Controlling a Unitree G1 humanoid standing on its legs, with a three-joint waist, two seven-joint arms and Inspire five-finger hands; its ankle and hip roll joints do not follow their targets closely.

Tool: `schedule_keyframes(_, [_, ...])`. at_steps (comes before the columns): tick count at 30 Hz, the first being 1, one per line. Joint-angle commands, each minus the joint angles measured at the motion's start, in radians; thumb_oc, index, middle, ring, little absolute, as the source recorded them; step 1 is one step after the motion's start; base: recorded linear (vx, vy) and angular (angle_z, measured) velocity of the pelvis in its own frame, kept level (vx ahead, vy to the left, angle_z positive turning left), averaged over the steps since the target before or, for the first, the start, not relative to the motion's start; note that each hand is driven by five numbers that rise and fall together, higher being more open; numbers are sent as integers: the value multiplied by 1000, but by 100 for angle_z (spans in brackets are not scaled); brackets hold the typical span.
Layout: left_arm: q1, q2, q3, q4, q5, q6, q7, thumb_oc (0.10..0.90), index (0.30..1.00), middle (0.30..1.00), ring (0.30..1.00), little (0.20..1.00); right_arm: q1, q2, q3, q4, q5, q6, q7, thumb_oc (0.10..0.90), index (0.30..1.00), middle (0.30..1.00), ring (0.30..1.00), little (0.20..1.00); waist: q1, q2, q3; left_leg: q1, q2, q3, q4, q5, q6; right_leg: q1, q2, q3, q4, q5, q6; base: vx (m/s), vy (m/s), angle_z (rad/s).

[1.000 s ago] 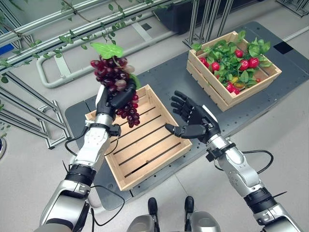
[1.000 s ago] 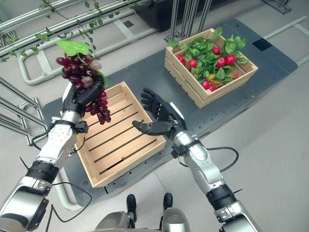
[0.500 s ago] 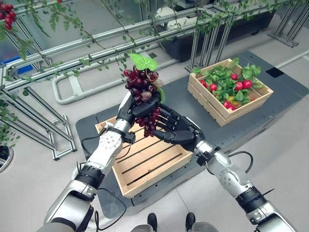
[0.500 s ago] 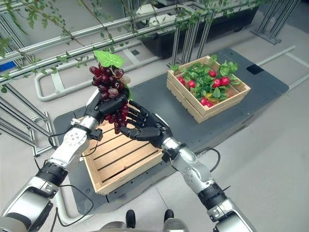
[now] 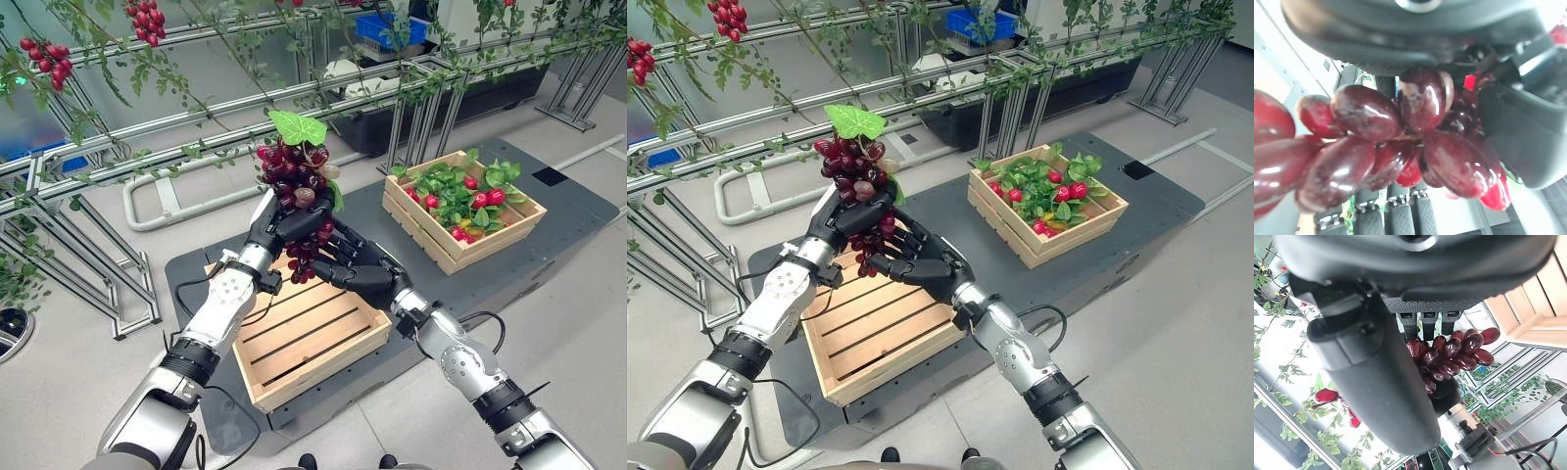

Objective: Pick up the fruits from the basket on one side to the basket on the other side

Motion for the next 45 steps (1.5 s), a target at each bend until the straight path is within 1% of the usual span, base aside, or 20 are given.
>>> schedule_keyframes(1, [-59,-77,-68,-68,-1,-168,-82,400,300,300,300,300,-82,134,9,-36,93,-69,11,800,900,900,900,900,15,-1,-149,0,-8,-5,1,-123,-27,-10,-8,5,2,-58,-17,0,0,0])
schedule_keyframes(5, [-58,-66,-84,-55,70,-182,-81,400,300,300,300,300,-83,139,6,-36,112,-74,23,800,900,900,900,900,17,0,-149,4,-8,-2,1,-124,-25,-7,-10,6,2,-58,-16,0,0,0])
schedule_keyframes(8, [-60,-52,-96,-51,96,-187,-84,400,300,300,300,300,-78,138,7,-49,123,-71,23,800,900,900,900,900,16,0,-149,4,-8,-2,1,-126,-24,-7,-11,7,2,-58,-15,0,0,0])
schedule_keyframes(12, [-68,-29,-114,-22,89,-242,-132,400,300,300,300,300,-84,128,10,-52,105,-71,10,800,900,900,900,900,14,-1,-151,3,-10,0,1,-128,-23,-10,-12,11,2,-57,-13,0,0,0])
schedule_keyframes(16, [-67,-30,-132,-28,76,-299,-194,400,300,300,300,300,-81,121,16,-39,68,-91,-28,800,900,900,900,900,11,-1,-152,6,-9,2,1,-130,-21,-10,-13,14,2,-55,-12,0,0,0])
schedule_keyframes(18, [-73,-27,-149,-38,85,-321,-197,400,300,300,300,300,-85,119,18,-29,47,-103,-49,800,900,900,900,900,11,-1,-151,6,-9,3,1,-131,-21,-11,-13,16,2,-54,-12,0,0,0])
schedule_keyframes(22, [-82,-27,-179,-62,104,-363,-193,400,300,300,300,300,-92,114,18,-13,38,-103,-94,800,900,900,900,900,9,-3,-148,9,-9,4,1,-134,-20,-9,-12,20,2,-55,-13,0,0,0])
schedule_keyframes(30, [-73,-52,-212,-101,92,-356,-206,400,300,300,300,300,-92,131,15,15,46,-108,-143,800,900,900,900,900,11,-8,-148,13,-8,3,1,-138,-19,-7,-10,23,2,-55,-13,0,0,0])
schedule_keyframes(34, [-64,-69,-227,-99,93,-358,-200,400,300,300,300,300,-98,140,19,34,60,-93,-149,800,900,900,900,900,11,-11,-147,13,-6,5,1,-137,-17,-8,-8,26,2,-54,-14,0,0,0])
schedule_keyframes(38, [-56,-80,-232,-95,92,-363,-195,400,300,300,300,300,-97,147,25,43,87,-63,-104,800,900,900,900,900,11,-13,-147,12,-6,6,1,-136,-16,-10,-7,30,2,-53,-14,0,0,0])
schedule_keyframes(45, [-62,-81,-224,-83,77,-355,-183,400,300,300,300,300,-101,140,43,28,192,24,25,800,900,900,900,900,13,-19,-146,10,-4,2,1,-135,-17,-10,-6,29,2,-51,-16,0,0,0])
